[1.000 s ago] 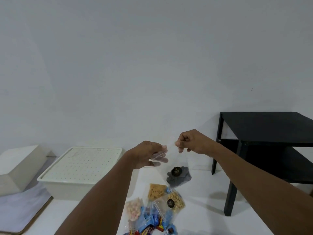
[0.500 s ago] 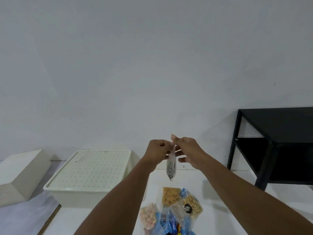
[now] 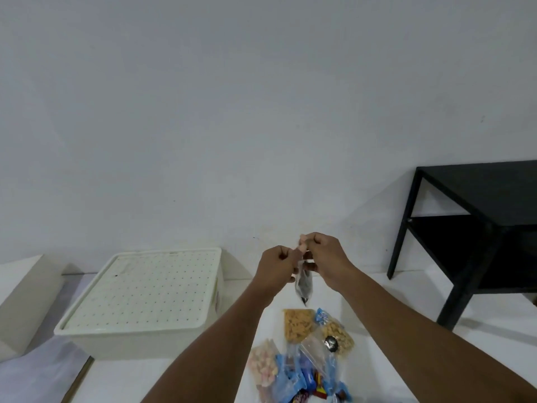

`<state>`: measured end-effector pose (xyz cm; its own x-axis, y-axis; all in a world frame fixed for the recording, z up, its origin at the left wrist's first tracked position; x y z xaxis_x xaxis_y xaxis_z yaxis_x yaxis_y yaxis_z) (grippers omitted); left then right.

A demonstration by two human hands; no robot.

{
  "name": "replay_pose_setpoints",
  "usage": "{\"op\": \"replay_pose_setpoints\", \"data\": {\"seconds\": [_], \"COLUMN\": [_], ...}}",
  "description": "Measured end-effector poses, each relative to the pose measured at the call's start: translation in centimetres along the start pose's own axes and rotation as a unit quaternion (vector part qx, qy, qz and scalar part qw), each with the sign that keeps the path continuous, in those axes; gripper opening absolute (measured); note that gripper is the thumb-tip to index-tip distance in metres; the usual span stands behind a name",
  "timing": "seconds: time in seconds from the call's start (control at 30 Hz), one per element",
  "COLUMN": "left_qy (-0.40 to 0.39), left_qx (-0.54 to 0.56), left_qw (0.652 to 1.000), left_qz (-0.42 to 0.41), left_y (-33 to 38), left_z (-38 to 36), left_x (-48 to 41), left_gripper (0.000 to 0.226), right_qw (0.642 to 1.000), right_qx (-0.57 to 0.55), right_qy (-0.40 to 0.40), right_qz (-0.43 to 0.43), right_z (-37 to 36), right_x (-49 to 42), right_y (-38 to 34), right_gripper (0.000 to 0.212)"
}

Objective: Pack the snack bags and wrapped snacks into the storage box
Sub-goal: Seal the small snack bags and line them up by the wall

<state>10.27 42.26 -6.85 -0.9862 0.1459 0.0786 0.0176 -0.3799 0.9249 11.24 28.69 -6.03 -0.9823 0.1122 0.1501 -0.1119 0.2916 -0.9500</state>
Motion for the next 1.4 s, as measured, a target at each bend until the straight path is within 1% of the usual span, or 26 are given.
{"op": "replay_pose_setpoints", "data": {"seconds": [0.03,0.1,0.2,0.3,0.4,0.43,0.5,0.53,0.6,0.67,0.73,0.77,0.83,0.93,1.0,1.17,1.27,1.33,1.4], "left_qy": [0.001,-0.005,-0.038,-0.067,-0.093,-0.106,-0.138,-0.151,-0.156,-0.131,-0.104,-0.096,-0.072,-0.001,0.029,0.082,0.095,0.106,0.108], "left_qx": [-0.01,0.012,0.09,0.132,0.104,0.081,0.029,0.007,-0.013,-0.003,-0.003,-0.013,-0.034,-0.018,-0.017,-0.024,-0.028,-0.021,-0.022], "left_qw": [1.0,1.0,0.995,0.987,0.988,0.989,0.989,0.987,0.986,0.988,0.99,0.991,0.993,0.997,0.996,0.991,0.989,0.986,0.984], "left_qz": [-0.012,-0.015,0.03,0.058,0.062,0.059,0.05,0.048,0.055,0.077,0.094,0.095,0.086,0.081,0.087,0.101,0.112,0.129,0.14], "left_y": [-0.4,-1.1,-2.3,-2.9,-3.7,-4.0,-4.7,-4.9,-5.3,-5.9,-6.9,-7.6,-9.2,-11.9,-13.5,-17.1,-18.9,-20.3,-21.6], "left_z": [-0.1,0.0,0.6,1.1,2.2,2.7,3.9,4.5,5.7,6.8,7.8,8.2,8.6,8.6,8.2,7.1,6.7,6.4,6.1], "left_x": [0.1,0.0,-0.6,-0.5,-0.5,-0.6,-1.0,-1.3,-2.2,-3.4,-4.7,-5.3,-6.5,-8.8,-10.5,-14.4,-16.0,-16.9,-17.9], "left_gripper": [0.034,0.03,0.024,0.019,0.018,0.018,0.018,0.019,0.025,0.037,0.047,0.048,0.04,0.017,0.009,0.007,0.008,0.007,0.01], "right_qw": [1.0,1.0,1.0,0.999,0.999,0.999,0.991,0.982,0.967,0.965,0.97,0.974,0.98,0.983,0.984,0.986,0.984,0.983,0.983], "right_qx": [0.001,0.003,-0.006,-0.018,0.002,0.024,0.108,0.154,0.21,0.22,0.207,0.195,0.172,0.164,0.16,0.142,0.141,0.125,0.124], "right_qy": [-0.002,-0.01,-0.014,-0.031,-0.015,-0.018,-0.064,-0.095,-0.135,-0.135,-0.116,-0.105,-0.087,-0.065,-0.054,-0.032,-0.021,-0.014,-0.003], "right_qz": [0.0,-0.003,-0.008,-0.023,-0.036,-0.039,-0.044,-0.047,-0.055,-0.052,-0.046,-0.044,-0.043,-0.051,-0.058,-0.081,-0.108,-0.134,-0.137], "right_z": [0.0,0.0,0.3,0.4,0.7,1.0,1.8,2.0,2.2,1.8,1.3,0.9,0.4,-0.3,-0.6,-1.1,-1.1,-1.2,-1.2], "right_x": [0.0,-0.1,-0.4,-0.4,-0.9,-1.2,-1.9,-2.3,-3.2,-4.3,-5.6,-6.4,-7.8,-10.3,-12.1,-16.4,-18.3,-19.3,-20.3], "right_y": [0.2,0.6,1.3,1.8,2.5,2.7,3.1,3.2,3.6,3.8,4.4,4.8,5.9,7.9,9.3,12.1,13.8,15.1,16.2], "right_gripper": [0.024,0.024,0.022,0.02,0.009,0.016,0.035,0.034,0.015,0.008,0.007,0.007,0.006,0.006,0.006,0.01,0.007,0.009,0.013]}}
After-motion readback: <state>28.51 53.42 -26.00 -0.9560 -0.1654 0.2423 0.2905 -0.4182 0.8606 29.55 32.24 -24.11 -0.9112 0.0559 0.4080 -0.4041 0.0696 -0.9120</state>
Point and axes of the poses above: each hand's wrist, its own x-axis away from the middle knuckle, its own z-axis out of the back of the hand, y = z × x, the point moved 1 cm from there along -x, towards the middle knuckle, and after that the axes turned 13 degrees about -x, right-handed, at the moved point
